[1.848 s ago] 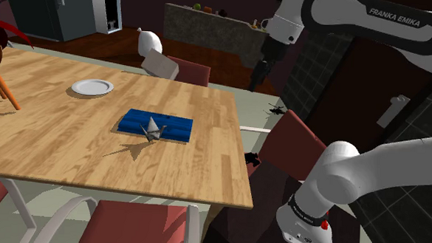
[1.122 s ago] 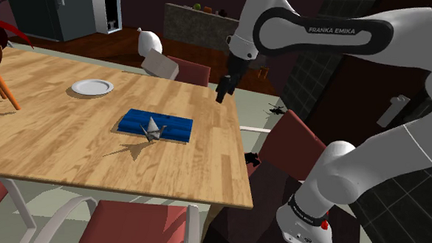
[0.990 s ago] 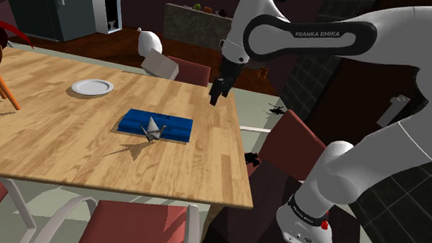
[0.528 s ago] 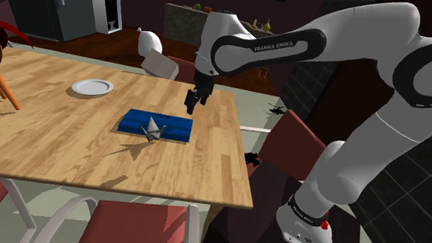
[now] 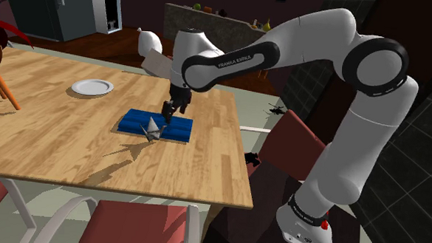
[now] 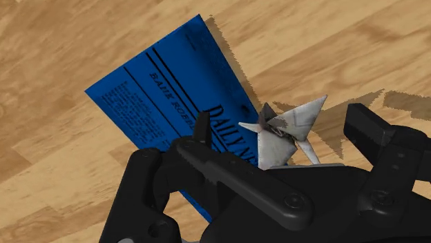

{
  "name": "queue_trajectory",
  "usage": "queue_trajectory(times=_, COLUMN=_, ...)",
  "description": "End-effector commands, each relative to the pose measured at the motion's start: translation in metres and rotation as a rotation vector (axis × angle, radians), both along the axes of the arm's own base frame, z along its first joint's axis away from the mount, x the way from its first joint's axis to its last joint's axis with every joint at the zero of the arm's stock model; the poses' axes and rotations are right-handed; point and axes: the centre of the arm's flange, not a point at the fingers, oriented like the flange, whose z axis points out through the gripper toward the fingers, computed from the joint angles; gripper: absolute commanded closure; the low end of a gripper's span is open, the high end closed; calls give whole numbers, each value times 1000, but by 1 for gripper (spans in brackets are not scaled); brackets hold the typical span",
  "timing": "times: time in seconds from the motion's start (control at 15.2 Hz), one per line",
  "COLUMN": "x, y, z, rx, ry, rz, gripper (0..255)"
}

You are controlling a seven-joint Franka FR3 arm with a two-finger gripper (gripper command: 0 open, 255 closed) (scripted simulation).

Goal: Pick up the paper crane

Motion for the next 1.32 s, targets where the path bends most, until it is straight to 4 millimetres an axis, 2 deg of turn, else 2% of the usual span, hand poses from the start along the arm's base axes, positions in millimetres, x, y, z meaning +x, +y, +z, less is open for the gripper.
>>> queue_trajectory(times=0.0, x=21, y=12, z=-17, rx=-2, ry=2, rz=3, gripper=0)
queue_trajectory(times=0.4, x=73, y=43, z=-67, rx=-10, ry=9, rz=14, gripper=0)
queue_trajectory(times=0.86, x=73, y=43, z=-104, rx=-10, ry=9, rz=14, gripper=0)
queue_trajectory(times=1.06, x=73, y=43, z=-107, rx=-10, ry=9, rz=14, gripper=0)
queue_trajectory(times=1.12, x=73, y=44, z=-108, rx=-10, ry=9, rz=14, gripper=255)
queue_trajectory(times=1.25, x=73, y=44, z=-107, rx=-10, ry=9, rz=14, gripper=255)
